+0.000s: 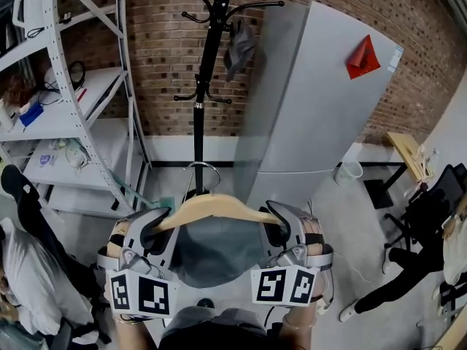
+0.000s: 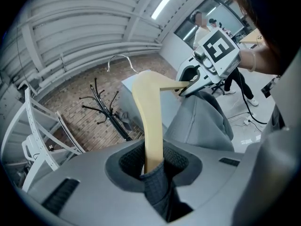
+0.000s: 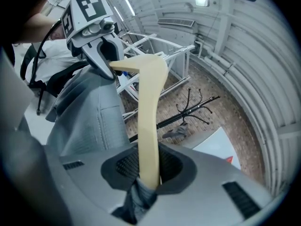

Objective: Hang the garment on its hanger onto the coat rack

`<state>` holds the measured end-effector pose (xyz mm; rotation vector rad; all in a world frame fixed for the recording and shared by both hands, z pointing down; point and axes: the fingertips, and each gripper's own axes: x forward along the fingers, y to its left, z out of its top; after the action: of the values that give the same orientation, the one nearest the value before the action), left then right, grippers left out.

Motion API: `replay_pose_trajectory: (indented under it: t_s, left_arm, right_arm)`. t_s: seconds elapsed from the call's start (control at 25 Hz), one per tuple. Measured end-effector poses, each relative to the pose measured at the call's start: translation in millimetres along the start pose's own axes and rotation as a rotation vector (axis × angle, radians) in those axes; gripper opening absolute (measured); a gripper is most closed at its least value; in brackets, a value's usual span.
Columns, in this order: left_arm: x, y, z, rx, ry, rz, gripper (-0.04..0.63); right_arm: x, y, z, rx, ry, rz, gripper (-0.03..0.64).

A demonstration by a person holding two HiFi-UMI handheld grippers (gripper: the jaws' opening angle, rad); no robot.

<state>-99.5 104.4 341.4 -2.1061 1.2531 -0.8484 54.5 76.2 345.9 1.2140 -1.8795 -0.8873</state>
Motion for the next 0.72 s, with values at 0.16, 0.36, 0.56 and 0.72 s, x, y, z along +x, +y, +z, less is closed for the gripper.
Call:
replay_pose_trajectory:
  t_s: [0.16, 0.36, 0.56, 0.72]
  left_arm:
    - [16.4, 13.0, -12.5, -0.002, -0.008, -0.008, 0.083]
    - [39.0, 28.2, -21.8, -0.004, -0.013, -0.004, 0.083]
    - [67.0, 43.0, -31.5, -0.003, -0.005, 0.003, 0.083]
    - [96.1, 59.3, -35.1, -0.001, 0.0, 0.011, 0.083]
  right_arm:
    - [22.2, 0.0, 4.5, -0.003, 0.009, -0.002, 0.078]
    - [50.2, -6.0, 6.0, -0.002, 0.01, -0.002, 0.078]
    - [85.0, -13.0, 4.2, -0.002, 0.001, 0.002, 0.078]
    - [117.6, -25.3, 1.0, -0.003, -0.012, 0.009, 0.078]
